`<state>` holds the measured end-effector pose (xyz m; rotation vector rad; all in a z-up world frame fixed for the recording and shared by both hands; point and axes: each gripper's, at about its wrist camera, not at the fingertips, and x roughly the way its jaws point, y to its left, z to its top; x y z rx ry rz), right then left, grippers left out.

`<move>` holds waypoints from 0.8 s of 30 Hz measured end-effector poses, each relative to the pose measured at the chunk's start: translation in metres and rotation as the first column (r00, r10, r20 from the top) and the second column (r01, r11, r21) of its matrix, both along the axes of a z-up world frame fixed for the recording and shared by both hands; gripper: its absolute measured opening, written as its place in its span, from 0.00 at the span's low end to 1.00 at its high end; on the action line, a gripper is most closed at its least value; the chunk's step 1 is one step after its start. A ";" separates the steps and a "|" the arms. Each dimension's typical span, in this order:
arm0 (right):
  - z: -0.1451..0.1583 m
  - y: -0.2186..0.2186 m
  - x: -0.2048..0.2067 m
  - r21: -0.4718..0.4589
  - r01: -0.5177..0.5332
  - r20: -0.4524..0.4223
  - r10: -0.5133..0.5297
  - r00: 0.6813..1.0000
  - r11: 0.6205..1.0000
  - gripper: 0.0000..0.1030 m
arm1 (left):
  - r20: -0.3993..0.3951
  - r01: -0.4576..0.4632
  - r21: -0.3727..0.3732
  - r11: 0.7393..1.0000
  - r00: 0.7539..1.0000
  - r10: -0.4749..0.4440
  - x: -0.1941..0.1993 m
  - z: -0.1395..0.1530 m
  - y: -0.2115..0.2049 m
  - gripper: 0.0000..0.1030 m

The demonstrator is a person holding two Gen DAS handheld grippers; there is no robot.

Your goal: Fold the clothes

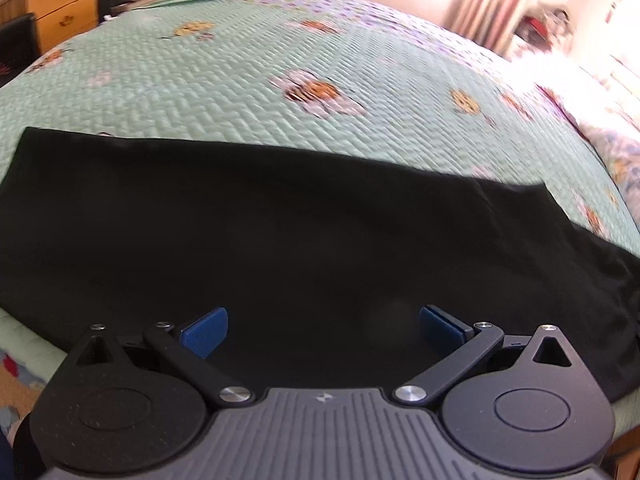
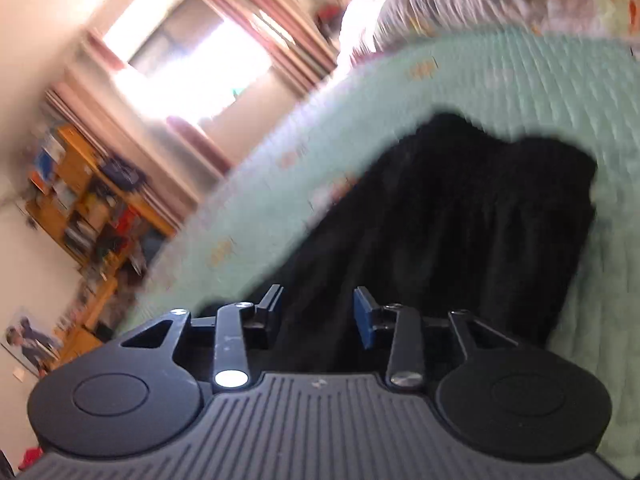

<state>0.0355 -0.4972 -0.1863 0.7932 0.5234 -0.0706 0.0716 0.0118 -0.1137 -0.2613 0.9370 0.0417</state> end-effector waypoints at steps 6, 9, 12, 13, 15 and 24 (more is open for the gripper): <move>0.016 0.003 -0.029 -0.045 0.090 0.063 -0.087 0.994 0.995 0.27 | -0.028 0.017 -0.006 1.000 0.999 -0.017 -0.002 -0.018 -0.005 0.99; 0.027 0.023 -0.050 -0.007 0.017 0.114 -0.016 0.993 1.000 0.38 | -0.019 0.025 0.007 1.000 1.000 -0.025 -0.002 -0.022 -0.007 0.99; 0.007 0.027 -0.049 -0.031 -0.004 0.014 0.005 1.000 0.999 0.40 | -0.019 0.040 0.021 0.999 0.999 -0.039 -0.001 -0.027 -0.008 0.99; 0.001 0.022 -0.048 -0.043 0.005 0.008 -0.004 1.000 0.999 0.30 | -0.020 0.045 0.025 0.999 0.999 -0.044 0.000 -0.028 -0.008 0.99; -0.007 0.010 -0.052 -0.022 0.042 0.014 -0.041 0.999 0.999 0.23 | -0.012 0.055 0.025 0.998 0.998 -0.054 -0.002 -0.029 -0.006 0.99; 0.005 0.021 -0.079 0.166 -0.058 0.127 0.037 0.991 0.984 0.41 | 0.021 0.034 -0.021 0.999 0.999 -0.034 -0.006 -0.029 0.003 0.99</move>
